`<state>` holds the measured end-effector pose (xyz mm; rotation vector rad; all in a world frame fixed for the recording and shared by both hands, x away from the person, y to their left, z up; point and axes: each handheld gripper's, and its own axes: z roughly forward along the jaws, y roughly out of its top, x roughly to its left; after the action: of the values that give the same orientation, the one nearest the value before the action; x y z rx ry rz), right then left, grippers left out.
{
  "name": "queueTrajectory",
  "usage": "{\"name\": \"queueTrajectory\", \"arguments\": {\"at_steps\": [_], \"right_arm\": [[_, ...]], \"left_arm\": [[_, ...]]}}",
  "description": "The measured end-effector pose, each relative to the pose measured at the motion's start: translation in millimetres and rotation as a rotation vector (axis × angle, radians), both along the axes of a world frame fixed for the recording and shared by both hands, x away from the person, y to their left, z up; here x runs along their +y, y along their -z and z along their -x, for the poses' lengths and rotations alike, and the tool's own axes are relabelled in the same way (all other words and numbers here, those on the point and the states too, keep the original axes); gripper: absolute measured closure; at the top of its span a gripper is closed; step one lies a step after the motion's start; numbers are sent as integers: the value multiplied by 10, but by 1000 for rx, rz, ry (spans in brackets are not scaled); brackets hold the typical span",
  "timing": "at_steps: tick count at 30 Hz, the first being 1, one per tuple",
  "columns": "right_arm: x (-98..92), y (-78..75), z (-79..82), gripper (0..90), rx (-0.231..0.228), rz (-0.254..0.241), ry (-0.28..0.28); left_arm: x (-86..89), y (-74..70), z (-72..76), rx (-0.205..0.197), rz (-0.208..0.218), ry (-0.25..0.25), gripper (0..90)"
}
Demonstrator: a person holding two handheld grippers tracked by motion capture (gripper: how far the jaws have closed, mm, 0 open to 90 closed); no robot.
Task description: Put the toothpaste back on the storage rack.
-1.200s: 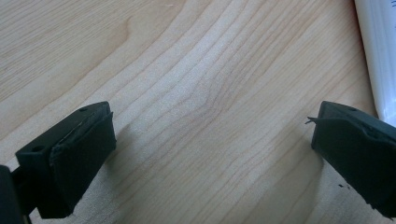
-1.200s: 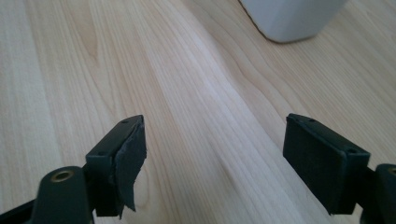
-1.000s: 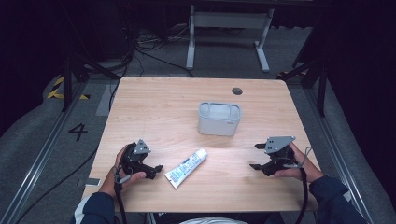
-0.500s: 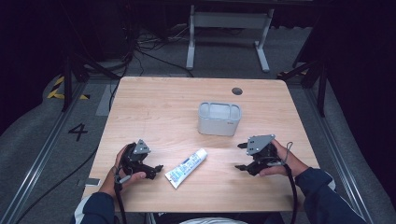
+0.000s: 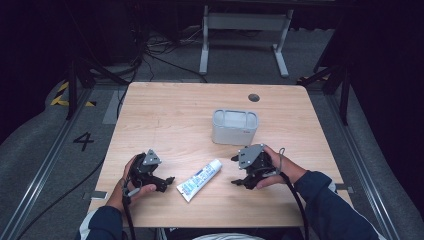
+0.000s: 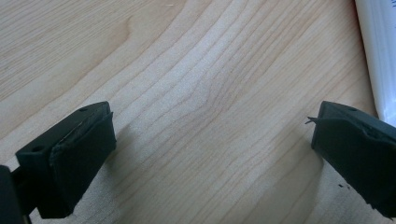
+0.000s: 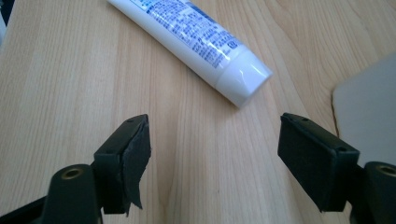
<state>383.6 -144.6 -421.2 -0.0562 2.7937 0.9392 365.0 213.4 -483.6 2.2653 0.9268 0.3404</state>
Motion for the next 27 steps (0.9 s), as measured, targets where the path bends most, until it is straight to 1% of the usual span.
{"name": "queueTrajectory", "arguments": {"at_steps": [1, 2, 5, 7, 10, 11, 12, 14, 15, 18, 19, 20, 21, 22, 23, 24, 26, 27], "right_arm": [[0, 0, 0, 261, 0, 0, 0], [77, -9, -5, 261, -1, -1, -13], [184, -20, -2, 261, -3, 4, -39], [210, -21, -4, 261, -6, 8, -46], [356, -22, -12, 264, -12, 20, -76], [356, -22, -12, 264, -12, 20, -76], [391, -15, -12, 263, -13, 30, -79], [484, -10, -25, 265, -14, 45, -106], [512, -13, -26, 266, -15, 47, -115], [568, -25, -34, 267, -22, 53, -124], [598, -31, -40, 268, -21, 53, -129], [659, -36, -44, 270, -23, 64, -146], [692, -30, -49, 272, -23, 74, -157], [692, -30, -49, 272, -23, 74, -157], [722, -21, -55, 275, -25, 84, -166], [787, 5, -69, 281, -20, 98, -185], [808, 13, -71, 283, -19, 102, -190], [843, 23, -71, 291, -11, 109, -201]], "left_arm": [[0, 0, 0, 0, 0, 0, 2], [-1, 1, 0, -1, 0, -1, 2], [1, -2, 0, 1, -1, 0, 2], [1, -2, 0, 2, -1, 1, 2], [0, 0, 2, 0, 0, -1, 2], [1, -3, 2, 2, -2, -1, 2], [0, 0, 2, 0, -1, -2, 2], [0, 0, 3, 0, 0, -2, 2], [5, -5, 1, -1, -7, 5, 2], [7, -5, 0, -6, -9, 2, 2], [5, -5, 4, -1, -7, 1, 2], [7, -6, 1, -5, -10, 2, 2], [2, -1, 9, 3, -1, -3, 2], [2, -1, 9, 3, -1, -3, 2], [3, -4, 11, 5, -2, -3, 2], [3, -3, 12, 5, -2, -4, 3], [3, -4, 13, 6, -2, -4, 2], [4, -4, 14, 5, -2, -4, 3]]}}
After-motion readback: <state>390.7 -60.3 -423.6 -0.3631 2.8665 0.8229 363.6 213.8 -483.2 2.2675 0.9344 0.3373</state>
